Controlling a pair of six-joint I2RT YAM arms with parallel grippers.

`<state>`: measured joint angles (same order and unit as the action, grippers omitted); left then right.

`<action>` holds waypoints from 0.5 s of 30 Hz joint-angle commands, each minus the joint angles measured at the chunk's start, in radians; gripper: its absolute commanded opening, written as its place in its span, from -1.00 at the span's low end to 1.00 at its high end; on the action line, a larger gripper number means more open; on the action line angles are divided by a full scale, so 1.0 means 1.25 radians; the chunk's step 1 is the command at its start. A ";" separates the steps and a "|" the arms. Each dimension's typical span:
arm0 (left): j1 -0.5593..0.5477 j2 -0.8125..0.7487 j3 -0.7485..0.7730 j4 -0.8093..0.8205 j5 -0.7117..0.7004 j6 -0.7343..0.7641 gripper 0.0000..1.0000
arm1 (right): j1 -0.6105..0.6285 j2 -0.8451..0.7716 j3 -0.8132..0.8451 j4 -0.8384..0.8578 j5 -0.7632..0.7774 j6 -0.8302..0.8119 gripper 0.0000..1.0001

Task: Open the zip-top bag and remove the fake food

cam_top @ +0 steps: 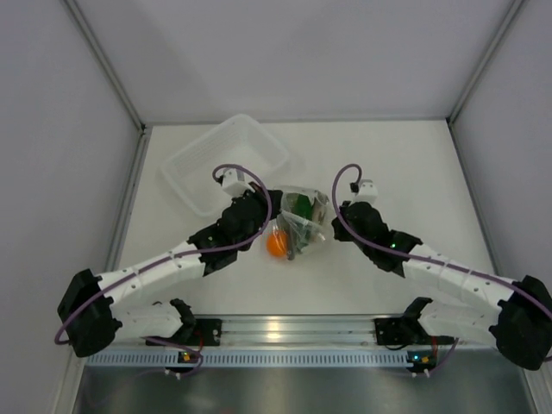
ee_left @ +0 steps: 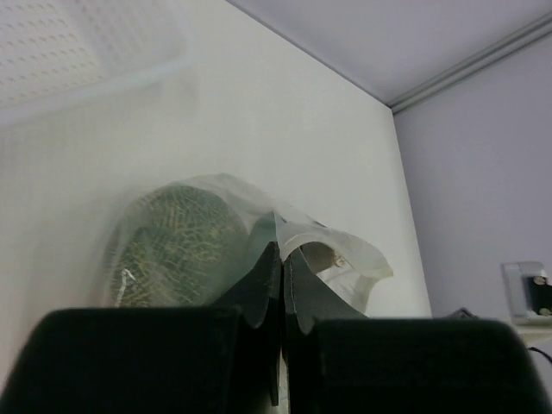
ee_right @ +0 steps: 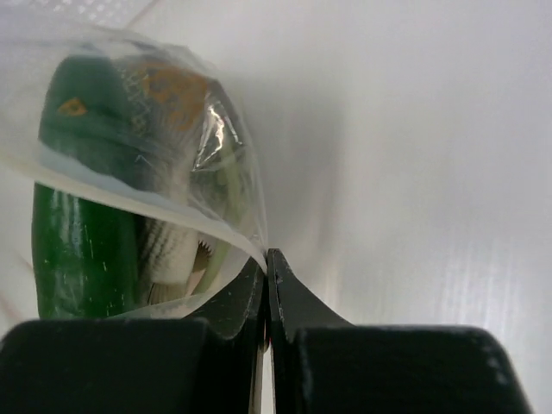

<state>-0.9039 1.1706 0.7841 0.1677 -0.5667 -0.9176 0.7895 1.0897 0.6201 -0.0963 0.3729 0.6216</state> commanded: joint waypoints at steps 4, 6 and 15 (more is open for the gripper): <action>0.016 -0.105 0.010 -0.082 -0.187 0.058 -1.00 | -0.120 -0.057 0.144 -0.312 0.131 -0.218 -1.00; 0.024 -0.125 0.002 -0.108 -0.190 0.049 -1.00 | -0.165 -0.068 0.170 -0.354 0.175 -0.237 -1.00; 0.044 -0.108 -0.062 -0.105 -0.050 0.004 -1.00 | -0.120 -0.056 0.327 -0.475 0.189 -0.264 -1.00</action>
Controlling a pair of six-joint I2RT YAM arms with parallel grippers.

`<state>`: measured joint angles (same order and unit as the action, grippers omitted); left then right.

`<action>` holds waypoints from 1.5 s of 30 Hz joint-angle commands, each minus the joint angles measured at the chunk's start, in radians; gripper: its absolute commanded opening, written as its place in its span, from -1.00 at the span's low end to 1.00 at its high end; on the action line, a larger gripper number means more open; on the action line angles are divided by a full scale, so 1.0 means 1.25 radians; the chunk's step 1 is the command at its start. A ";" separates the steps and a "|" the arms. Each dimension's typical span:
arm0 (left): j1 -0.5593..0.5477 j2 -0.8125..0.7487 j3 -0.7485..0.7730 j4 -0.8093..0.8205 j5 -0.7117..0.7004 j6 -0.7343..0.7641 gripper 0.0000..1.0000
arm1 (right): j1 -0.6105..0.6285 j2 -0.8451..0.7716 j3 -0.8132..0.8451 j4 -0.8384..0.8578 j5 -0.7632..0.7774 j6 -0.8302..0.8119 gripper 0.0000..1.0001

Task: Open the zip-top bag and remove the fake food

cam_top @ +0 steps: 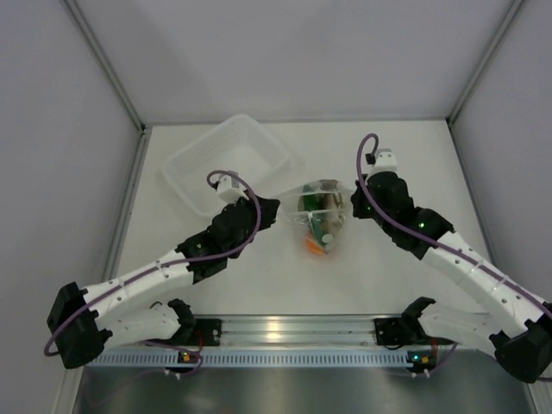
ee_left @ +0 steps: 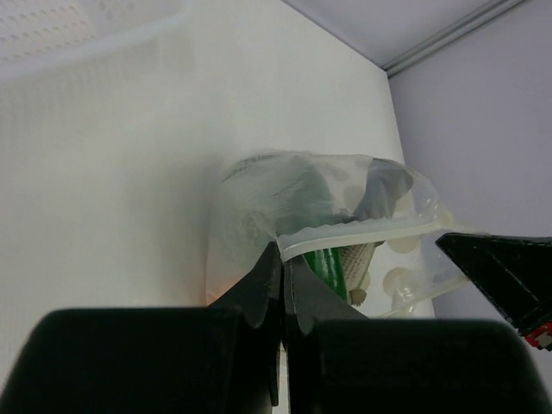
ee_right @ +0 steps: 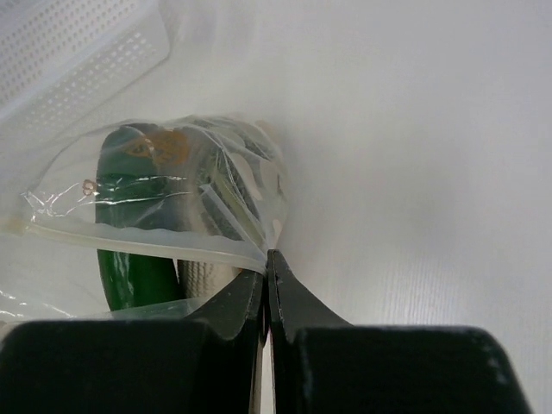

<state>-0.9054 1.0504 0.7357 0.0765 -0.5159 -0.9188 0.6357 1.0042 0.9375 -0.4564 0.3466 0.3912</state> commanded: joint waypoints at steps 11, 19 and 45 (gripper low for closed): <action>0.044 -0.071 0.002 -0.050 0.122 0.109 -0.65 | 0.267 0.188 0.289 -0.387 0.350 -0.011 -1.00; 0.043 -0.081 0.116 -0.148 0.218 0.185 0.22 | 0.377 0.324 0.430 -0.399 0.389 0.024 -1.00; -0.072 -0.135 0.018 -0.126 0.126 -0.034 -0.04 | 0.517 0.353 0.359 -0.113 0.534 0.168 -1.00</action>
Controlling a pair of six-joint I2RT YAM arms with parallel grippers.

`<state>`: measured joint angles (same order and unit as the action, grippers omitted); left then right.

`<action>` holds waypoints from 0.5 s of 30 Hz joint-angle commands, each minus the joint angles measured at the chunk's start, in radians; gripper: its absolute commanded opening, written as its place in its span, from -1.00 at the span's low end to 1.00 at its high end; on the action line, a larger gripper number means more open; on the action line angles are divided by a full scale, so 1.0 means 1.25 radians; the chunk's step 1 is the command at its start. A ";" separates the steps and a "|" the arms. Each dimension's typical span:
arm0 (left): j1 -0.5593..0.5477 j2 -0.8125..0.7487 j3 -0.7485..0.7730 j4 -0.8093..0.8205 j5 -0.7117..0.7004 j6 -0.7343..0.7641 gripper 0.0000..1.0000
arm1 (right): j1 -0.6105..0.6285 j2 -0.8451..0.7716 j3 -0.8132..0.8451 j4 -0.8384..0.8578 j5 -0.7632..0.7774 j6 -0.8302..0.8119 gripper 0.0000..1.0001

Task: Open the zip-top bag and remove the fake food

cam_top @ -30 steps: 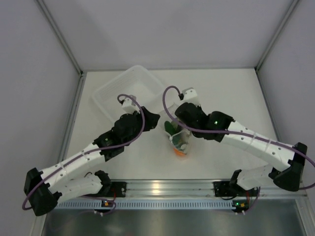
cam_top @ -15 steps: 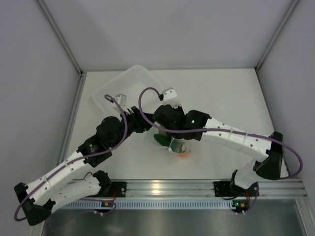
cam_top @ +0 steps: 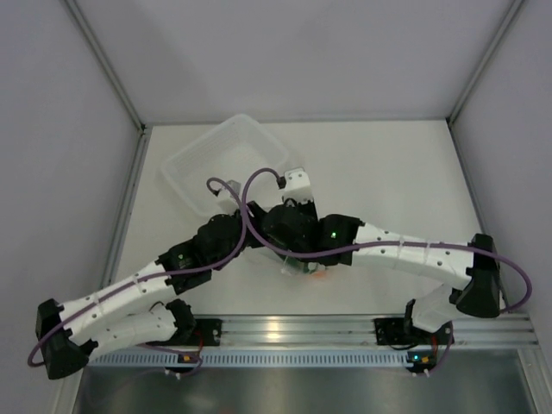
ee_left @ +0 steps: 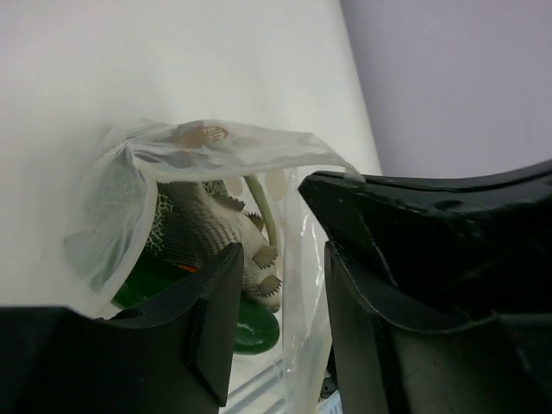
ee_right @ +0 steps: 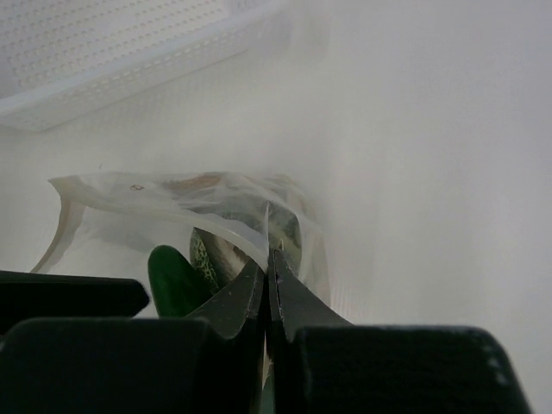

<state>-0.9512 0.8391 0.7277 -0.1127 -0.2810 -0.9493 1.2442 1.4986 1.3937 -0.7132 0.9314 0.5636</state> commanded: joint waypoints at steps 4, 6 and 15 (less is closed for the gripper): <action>-0.065 0.098 0.023 0.024 -0.141 -0.006 -0.02 | 0.044 -0.066 -0.030 0.119 0.071 0.033 -1.00; -0.070 0.126 0.017 0.023 -0.162 -0.017 -0.02 | 0.049 -0.087 -0.050 0.138 0.072 0.033 -1.00; -0.091 0.190 0.019 0.034 -0.289 -0.033 0.12 | 0.049 -0.209 -0.202 0.277 0.002 0.013 -1.00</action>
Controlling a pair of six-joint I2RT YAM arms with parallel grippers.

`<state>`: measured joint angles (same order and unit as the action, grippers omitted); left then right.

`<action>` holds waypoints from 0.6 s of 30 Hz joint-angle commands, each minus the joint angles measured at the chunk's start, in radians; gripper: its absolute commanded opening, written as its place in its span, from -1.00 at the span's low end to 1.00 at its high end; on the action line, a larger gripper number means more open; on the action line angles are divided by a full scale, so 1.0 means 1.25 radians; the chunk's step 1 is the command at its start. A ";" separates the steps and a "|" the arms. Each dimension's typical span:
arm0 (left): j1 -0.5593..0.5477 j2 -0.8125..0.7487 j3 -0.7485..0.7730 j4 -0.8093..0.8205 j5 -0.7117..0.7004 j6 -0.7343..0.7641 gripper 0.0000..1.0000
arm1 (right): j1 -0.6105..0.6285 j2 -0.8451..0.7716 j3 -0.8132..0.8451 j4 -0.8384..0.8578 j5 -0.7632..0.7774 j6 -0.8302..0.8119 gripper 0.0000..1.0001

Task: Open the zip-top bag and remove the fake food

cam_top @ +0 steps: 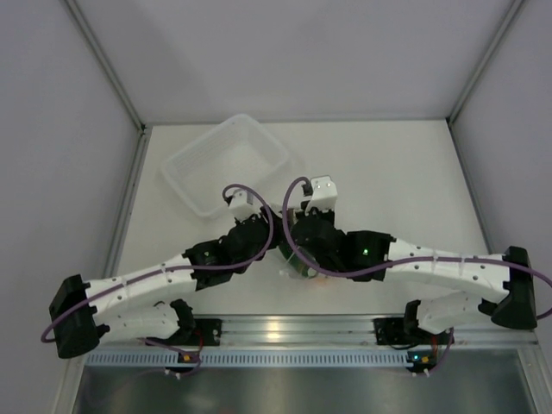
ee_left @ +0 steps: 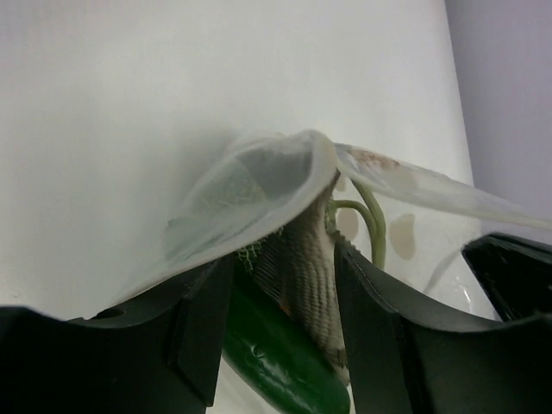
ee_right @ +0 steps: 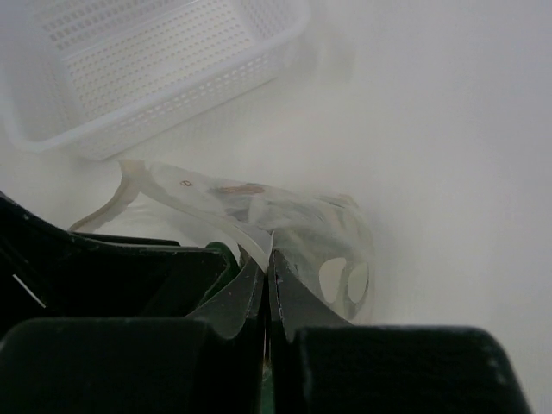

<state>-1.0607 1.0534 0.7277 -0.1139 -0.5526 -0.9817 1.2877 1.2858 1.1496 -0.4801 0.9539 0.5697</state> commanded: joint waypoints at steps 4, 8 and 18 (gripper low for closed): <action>-0.003 0.040 -0.008 0.119 -0.058 0.006 0.14 | 0.014 -0.079 -0.097 0.201 -0.068 -0.005 -1.00; -0.003 0.079 -0.003 0.187 -0.002 0.028 0.15 | 0.014 -0.081 -0.106 0.189 -0.054 0.015 -1.00; -0.008 0.211 0.029 0.238 0.010 0.026 0.20 | 0.008 -0.123 -0.126 0.169 -0.056 0.014 -1.00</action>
<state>-1.0657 1.2842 0.7288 0.1150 -0.5320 -0.9424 1.2877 1.1889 1.0000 -0.3359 0.8883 0.5789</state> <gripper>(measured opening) 0.600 0.008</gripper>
